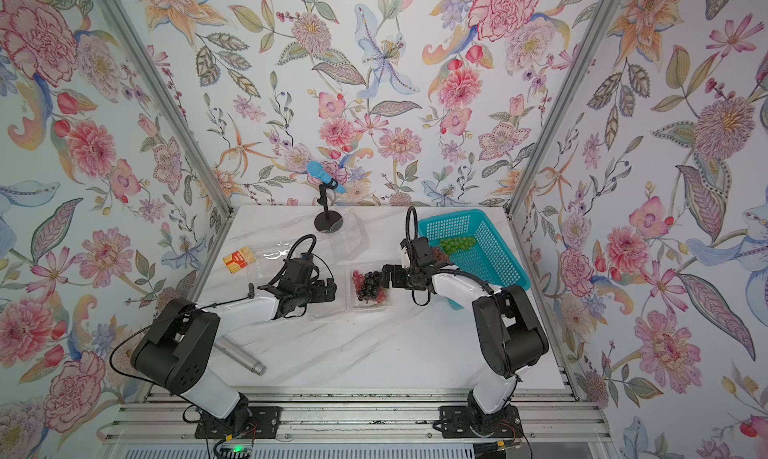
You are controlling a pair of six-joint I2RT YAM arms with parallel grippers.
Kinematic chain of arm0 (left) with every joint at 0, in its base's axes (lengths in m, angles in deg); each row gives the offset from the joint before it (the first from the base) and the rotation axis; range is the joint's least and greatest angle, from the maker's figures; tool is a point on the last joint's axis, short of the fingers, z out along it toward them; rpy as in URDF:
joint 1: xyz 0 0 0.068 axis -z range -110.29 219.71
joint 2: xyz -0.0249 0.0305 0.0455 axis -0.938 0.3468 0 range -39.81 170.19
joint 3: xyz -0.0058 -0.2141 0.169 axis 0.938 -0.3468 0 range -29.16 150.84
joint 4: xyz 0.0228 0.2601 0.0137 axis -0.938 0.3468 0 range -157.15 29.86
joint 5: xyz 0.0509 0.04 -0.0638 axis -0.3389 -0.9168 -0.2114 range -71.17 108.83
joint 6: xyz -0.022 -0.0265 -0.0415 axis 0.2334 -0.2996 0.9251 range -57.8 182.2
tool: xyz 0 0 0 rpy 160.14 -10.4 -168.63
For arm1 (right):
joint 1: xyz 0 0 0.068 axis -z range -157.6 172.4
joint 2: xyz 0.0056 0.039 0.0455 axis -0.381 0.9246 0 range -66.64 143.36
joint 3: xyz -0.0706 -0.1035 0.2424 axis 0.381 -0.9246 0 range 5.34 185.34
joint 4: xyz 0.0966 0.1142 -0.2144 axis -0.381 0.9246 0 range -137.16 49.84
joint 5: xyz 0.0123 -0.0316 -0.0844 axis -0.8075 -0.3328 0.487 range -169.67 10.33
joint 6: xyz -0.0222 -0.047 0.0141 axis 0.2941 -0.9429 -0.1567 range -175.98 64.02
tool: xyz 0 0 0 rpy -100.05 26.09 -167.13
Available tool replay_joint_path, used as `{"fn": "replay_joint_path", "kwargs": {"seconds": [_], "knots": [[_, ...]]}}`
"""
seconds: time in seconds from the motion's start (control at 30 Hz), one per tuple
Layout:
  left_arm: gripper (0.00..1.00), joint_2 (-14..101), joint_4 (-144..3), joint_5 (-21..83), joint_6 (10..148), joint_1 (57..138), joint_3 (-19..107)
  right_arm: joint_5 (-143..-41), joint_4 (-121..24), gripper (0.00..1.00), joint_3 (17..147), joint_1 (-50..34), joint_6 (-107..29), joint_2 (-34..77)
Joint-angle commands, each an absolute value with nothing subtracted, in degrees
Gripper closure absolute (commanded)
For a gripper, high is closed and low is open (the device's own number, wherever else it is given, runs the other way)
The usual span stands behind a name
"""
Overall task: Pack grapes into containers
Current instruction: Close the packing box at the center of the board.
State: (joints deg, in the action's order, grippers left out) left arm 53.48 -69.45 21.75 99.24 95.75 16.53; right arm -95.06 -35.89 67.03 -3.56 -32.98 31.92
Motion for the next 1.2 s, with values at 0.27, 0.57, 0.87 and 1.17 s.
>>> {"fn": "replay_joint_path", "kwargs": {"seconds": [0.27, 0.57, 0.87, 1.17], "knots": [[0.00, 55.00, -69.35, 22.10, 99.25, 94.32, 16.98, -96.56, -36.63, 0.00, 66.86, -4.54, -34.03, 31.35], [0.00, 57.12, -69.34, 22.86, 98.94, 94.38, 18.39, -96.70, -36.53, 0.00, 66.80, -4.68, -33.68, 31.01], [0.00, 57.61, -73.39, 27.05, 98.30, 94.40, 17.54, -96.74, -36.69, 0.00, 67.27, -4.54, -33.57, 31.61], [0.00, 56.22, -75.68, 29.35, 96.75, 94.36, 16.12, -96.85, -36.62, 0.00, 68.08, -4.41, -33.62, 32.35]]}}
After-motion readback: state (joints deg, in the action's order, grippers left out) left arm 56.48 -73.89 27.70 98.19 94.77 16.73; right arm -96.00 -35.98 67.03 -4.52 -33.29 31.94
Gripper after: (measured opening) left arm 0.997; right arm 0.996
